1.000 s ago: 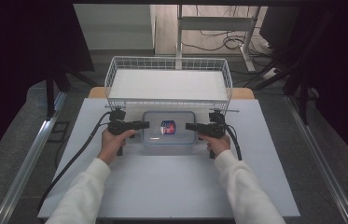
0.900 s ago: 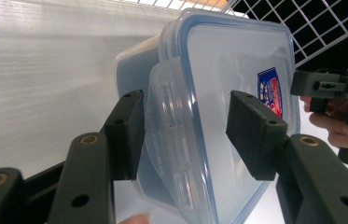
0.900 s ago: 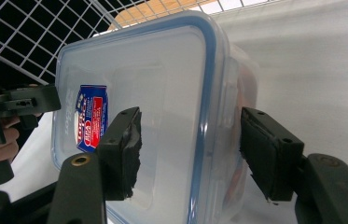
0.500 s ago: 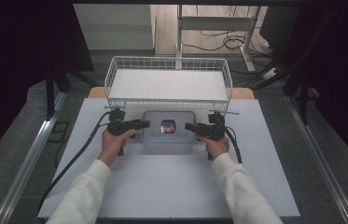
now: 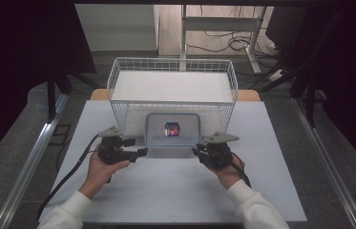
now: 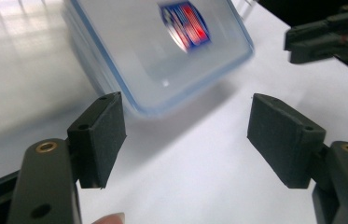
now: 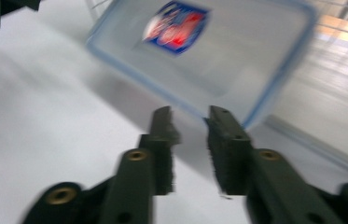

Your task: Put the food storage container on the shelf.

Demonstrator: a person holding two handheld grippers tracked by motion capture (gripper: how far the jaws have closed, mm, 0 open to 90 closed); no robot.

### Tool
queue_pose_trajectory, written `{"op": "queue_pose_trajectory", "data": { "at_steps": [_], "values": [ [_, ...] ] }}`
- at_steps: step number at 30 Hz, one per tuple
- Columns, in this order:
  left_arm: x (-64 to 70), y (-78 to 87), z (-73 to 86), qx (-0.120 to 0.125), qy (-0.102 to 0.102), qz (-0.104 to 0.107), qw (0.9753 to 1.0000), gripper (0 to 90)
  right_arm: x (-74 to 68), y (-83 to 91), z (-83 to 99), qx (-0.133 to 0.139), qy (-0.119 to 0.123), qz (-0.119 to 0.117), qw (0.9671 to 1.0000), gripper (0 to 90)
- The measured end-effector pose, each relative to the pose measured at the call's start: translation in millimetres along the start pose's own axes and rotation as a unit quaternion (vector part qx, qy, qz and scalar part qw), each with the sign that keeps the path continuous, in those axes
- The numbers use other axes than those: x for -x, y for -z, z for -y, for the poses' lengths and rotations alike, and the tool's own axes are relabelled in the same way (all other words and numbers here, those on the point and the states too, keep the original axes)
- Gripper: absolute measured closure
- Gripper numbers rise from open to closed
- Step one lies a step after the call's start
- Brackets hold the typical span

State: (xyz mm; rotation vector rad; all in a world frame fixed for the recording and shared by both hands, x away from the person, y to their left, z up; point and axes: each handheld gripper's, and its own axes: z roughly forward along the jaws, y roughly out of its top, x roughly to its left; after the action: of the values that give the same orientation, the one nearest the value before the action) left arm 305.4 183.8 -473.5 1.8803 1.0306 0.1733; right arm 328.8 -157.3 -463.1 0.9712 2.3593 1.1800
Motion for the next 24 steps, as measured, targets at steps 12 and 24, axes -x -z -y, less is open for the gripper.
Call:
{"op": "queue_pose_trajectory", "data": {
  "at_steps": [12, 24],
  "values": [
    [15.4, 17.4, 23.2, -0.013, -0.014, -0.003, 0.9998, 25.6, -26.3, -81.0, 5.1, -0.08, 0.039, -0.009, 0.996, 88.6],
    [8.5, 23.2, 28.8, -0.013, -0.01, -0.008, 0.9998, 24.9, -20.7, -99.7, -18.5, -0.055, 0.015, 0.022, 0.9981, 88.9]
  ]
}}
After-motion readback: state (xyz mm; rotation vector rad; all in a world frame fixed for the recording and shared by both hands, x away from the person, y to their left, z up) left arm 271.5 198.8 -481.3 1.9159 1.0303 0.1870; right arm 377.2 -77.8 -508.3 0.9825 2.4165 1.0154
